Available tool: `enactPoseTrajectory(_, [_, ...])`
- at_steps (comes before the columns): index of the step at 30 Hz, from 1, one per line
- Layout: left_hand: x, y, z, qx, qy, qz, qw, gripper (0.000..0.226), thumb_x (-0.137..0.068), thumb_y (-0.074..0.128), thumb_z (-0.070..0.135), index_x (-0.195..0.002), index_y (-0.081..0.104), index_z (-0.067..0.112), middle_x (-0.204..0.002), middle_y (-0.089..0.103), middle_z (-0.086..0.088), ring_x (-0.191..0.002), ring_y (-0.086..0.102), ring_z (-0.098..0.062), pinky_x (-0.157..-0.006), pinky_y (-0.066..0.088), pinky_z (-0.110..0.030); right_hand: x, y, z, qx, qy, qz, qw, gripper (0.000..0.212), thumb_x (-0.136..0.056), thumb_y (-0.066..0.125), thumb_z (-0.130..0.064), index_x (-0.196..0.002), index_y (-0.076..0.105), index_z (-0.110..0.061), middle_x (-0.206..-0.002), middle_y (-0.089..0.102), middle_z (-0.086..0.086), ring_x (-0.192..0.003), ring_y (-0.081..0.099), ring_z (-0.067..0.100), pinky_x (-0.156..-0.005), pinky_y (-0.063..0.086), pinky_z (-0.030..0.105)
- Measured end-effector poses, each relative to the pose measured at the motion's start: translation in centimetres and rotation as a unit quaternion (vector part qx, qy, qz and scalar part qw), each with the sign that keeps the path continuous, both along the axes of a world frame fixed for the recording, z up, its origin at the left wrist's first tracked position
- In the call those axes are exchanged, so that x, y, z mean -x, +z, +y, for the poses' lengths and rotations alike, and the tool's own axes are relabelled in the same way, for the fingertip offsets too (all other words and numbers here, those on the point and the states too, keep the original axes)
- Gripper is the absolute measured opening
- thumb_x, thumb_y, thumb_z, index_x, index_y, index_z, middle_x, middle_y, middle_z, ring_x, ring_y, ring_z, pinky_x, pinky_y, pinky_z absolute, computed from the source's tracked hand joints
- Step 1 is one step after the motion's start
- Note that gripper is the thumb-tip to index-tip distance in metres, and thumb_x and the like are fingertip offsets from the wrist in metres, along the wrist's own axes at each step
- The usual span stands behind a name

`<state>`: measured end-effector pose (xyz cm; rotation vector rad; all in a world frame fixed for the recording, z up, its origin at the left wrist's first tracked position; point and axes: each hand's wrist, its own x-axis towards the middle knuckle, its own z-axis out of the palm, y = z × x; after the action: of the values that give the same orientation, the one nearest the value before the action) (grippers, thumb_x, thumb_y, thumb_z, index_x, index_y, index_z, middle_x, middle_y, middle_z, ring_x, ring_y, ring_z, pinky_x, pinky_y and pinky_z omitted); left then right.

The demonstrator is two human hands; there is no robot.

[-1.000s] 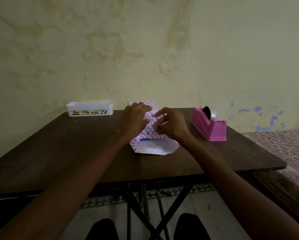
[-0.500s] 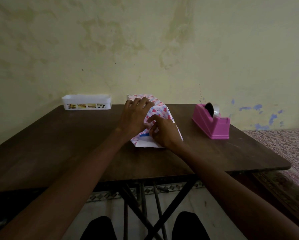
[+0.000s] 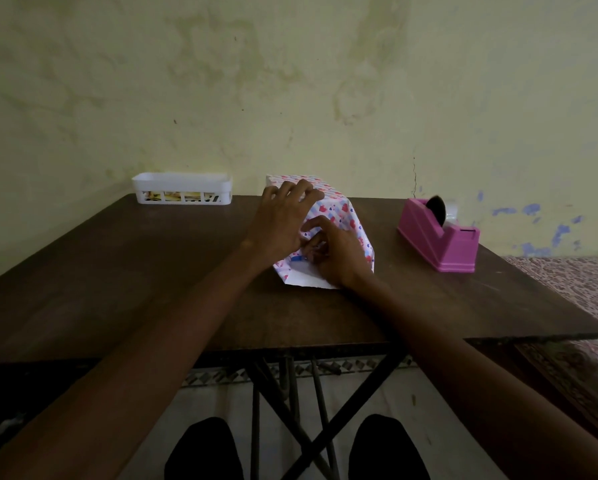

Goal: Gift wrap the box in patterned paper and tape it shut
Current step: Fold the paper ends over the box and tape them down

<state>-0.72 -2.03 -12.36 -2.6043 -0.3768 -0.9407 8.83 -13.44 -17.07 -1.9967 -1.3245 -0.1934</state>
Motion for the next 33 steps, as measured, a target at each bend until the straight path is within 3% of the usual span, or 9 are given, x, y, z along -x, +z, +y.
enactPoseTrajectory(6, [0.3, 0.1, 0.1, 0.025, -0.003, 0.015, 1.000, 0.082, -0.072, 0.077, 0.051, -0.141, 0.039, 0.027, -0.148, 0.038, -0.003, -0.132, 0.037, -0.024, -0.109, 0.030, -0.040, -0.5, -0.7, 0.4, 0.001, -0.048, 0.004, 0.999, 0.052, -0.089, 0.068, -0.023, -0.137, 0.045, -0.024, -0.118, 0.067, 0.002, -0.111, 0.064, 0.019, -0.097, 0.053, 0.040])
enactPoseTrajectory(15, [0.5, 0.2, -0.2, 0.033, -0.002, 0.016, 0.999, 0.080, -0.075, 0.076, 0.047, -0.142, 0.038, 0.026, -0.148, 0.036, -0.003, -0.133, 0.035, -0.024, -0.109, 0.029, -0.040, 0.1, -0.2, -0.1, 0.022, -0.044, -0.052, 0.997, 0.047, -0.095, 0.059, -0.016, -0.140, 0.044, -0.021, -0.120, 0.067, 0.004, -0.112, 0.062, 0.019, -0.100, 0.050, 0.036])
enactPoseTrajectory(22, [0.6, 0.4, -0.3, 0.034, 0.005, 0.020, 0.999, 0.080, -0.075, 0.076, 0.046, -0.143, 0.037, 0.027, -0.149, 0.036, -0.004, -0.134, 0.034, -0.025, -0.110, 0.028, -0.039, 0.6, 0.3, -0.6, 0.045, -0.053, -0.081, 0.994, 0.048, -0.099, 0.054, -0.022, -0.145, 0.037, -0.021, -0.131, 0.059, 0.006, -0.122, 0.055, 0.021, -0.102, 0.042, 0.030])
enactPoseTrajectory(25, [0.6, 0.4, -0.6, 0.037, 0.004, 0.019, 0.999, 0.079, -0.076, 0.074, 0.047, -0.143, 0.037, 0.026, -0.149, 0.036, -0.004, -0.134, 0.034, -0.025, -0.110, 0.028, -0.039, 0.7, 0.4, -0.4, 0.046, -0.049, -0.084, 0.994, 0.047, -0.098, 0.056, -0.024, -0.142, 0.038, -0.022, -0.126, 0.062, 0.006, -0.116, 0.058, 0.022, -0.099, 0.047, 0.032])
enactPoseTrajectory(33, [0.7, 0.6, -1.0, 0.037, 0.003, 0.020, 0.999, 0.077, -0.077, 0.073, 0.046, -0.142, 0.037, 0.027, -0.149, 0.035, -0.004, -0.133, 0.034, -0.025, -0.110, 0.028, -0.039, 0.9, 0.1, 0.0, 0.069, -0.045, -0.079, 0.993, 0.061, -0.097, 0.056, -0.033, -0.149, 0.026, -0.021, -0.138, 0.054, 0.010, -0.124, 0.054, 0.026, -0.106, 0.043, 0.036])
